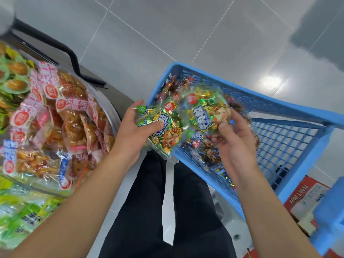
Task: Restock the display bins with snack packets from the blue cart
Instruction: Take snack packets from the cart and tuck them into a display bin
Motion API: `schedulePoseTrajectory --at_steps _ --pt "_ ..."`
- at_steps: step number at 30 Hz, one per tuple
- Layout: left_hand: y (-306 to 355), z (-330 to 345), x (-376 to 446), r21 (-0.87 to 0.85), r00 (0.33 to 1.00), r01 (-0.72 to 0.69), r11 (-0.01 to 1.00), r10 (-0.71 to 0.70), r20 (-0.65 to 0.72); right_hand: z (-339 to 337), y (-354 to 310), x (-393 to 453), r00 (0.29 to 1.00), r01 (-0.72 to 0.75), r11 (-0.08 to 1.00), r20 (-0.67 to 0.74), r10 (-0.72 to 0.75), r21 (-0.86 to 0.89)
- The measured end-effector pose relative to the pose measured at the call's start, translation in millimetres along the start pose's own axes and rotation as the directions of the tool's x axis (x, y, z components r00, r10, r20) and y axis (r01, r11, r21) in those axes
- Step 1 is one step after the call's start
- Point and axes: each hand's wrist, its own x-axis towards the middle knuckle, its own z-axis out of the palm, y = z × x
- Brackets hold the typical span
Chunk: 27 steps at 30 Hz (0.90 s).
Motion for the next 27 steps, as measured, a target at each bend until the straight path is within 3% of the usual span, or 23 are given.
schedulePoseTrajectory --at_steps 3,7,12,18,22,24,27 --pt "2.7 5.5 -4.5 -0.038 0.999 0.016 0.999 -0.014 0.035 6.7 7.2 -1.9 0.984 0.077 0.965 0.172 -0.034 -0.251" --pt "3.5 9.9 -9.4 -0.099 0.996 0.038 0.994 -0.029 0.085 13.3 15.1 5.1 0.979 0.143 0.885 0.195 -0.061 -0.443" --pt "-2.6 24.0 -8.0 -0.101 0.999 0.022 0.995 -0.017 0.050 26.7 27.1 5.8 0.971 0.164 0.850 0.233 -0.050 -0.501" --pt "-1.0 22.2 6.7 0.032 0.997 -0.054 0.998 0.052 0.053 20.2 20.7 9.3 0.966 0.164 0.809 0.259 -0.016 -0.564" --pt "-2.9 16.6 9.5 -0.071 0.998 0.014 0.997 -0.010 0.056 20.9 7.7 13.7 0.945 0.163 0.760 0.320 0.063 -0.629" --pt "-3.8 13.1 9.7 -0.116 0.998 0.038 0.993 -0.031 0.059 23.7 1.4 14.3 0.960 0.141 0.767 0.277 0.049 -0.626" --pt "-3.9 8.1 9.6 -0.110 0.997 0.061 0.992 -0.056 0.049 19.4 -2.3 28.7 0.991 0.030 0.796 -0.088 -0.105 -0.605"
